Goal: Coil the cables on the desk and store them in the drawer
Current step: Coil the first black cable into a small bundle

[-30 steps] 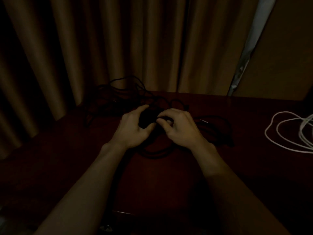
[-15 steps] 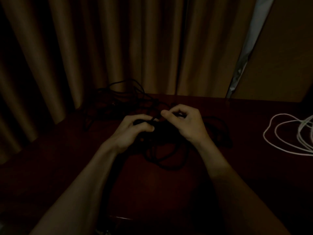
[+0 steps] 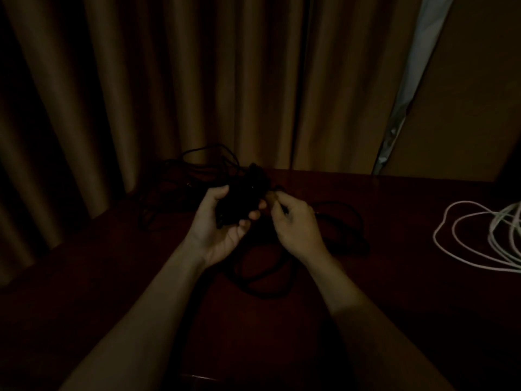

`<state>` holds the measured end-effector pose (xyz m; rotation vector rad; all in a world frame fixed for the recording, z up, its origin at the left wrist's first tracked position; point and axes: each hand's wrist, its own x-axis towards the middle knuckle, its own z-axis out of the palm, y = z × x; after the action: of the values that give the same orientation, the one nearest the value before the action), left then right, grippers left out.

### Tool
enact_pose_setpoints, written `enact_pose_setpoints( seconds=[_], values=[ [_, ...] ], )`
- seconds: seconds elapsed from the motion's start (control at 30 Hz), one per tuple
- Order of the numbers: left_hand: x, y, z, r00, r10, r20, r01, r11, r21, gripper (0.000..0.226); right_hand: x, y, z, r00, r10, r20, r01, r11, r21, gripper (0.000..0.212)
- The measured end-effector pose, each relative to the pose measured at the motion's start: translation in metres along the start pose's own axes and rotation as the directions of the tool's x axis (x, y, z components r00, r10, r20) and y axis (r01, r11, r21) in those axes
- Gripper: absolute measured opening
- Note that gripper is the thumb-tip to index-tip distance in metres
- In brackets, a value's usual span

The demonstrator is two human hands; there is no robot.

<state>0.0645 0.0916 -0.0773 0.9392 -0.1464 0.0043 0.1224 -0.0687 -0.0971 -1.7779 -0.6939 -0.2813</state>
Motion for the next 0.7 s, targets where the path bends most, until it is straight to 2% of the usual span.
enact_pose_setpoints(
  seconds=[0.07, 0.17, 0.33, 0.5, 0.63, 0.7],
  values=[
    [0.003, 0.002, 0.001, 0.998, 0.022, -0.061, -0.024, 0.999, -0.038, 0.049, -0.001, 0.002, 0.005, 0.999, 0.003, 0.046, 0.001, 0.996, -0.088, 0.032],
    [0.008, 0.001, -0.001, 0.98, 0.069, -0.187, -0.069, 0.998, 0.01, 0.052, 0.0, 0.002, 0.011, 0.993, 0.022, 0.116, 0.0, 0.981, -0.192, 0.031],
    [0.012, 0.0, -0.004, 0.922, 0.159, -0.352, -0.044, 0.949, 0.312, 0.053, 0.001, -0.002, 0.009, 0.986, 0.055, 0.158, -0.02, 0.976, -0.217, 0.035],
    [0.014, -0.008, -0.003, 0.894, 0.255, -0.368, -0.084, 0.903, 0.422, 0.05, 0.0, -0.007, 0.01, 0.985, 0.088, 0.149, -0.048, 0.966, -0.256, 0.024],
    [0.014, -0.016, -0.011, 0.879, 0.36, -0.311, -0.093, 0.772, 0.629, 0.055, -0.003, -0.012, 0.009, 0.983, 0.101, 0.154, -0.071, 0.979, -0.191, 0.024],
    [0.011, -0.018, -0.013, 0.877, 0.389, -0.282, -0.092, 0.712, 0.697, 0.054, -0.004, -0.014, 0.01, 0.981, 0.112, 0.156, -0.097, 0.99, -0.104, 0.035]
  ],
)
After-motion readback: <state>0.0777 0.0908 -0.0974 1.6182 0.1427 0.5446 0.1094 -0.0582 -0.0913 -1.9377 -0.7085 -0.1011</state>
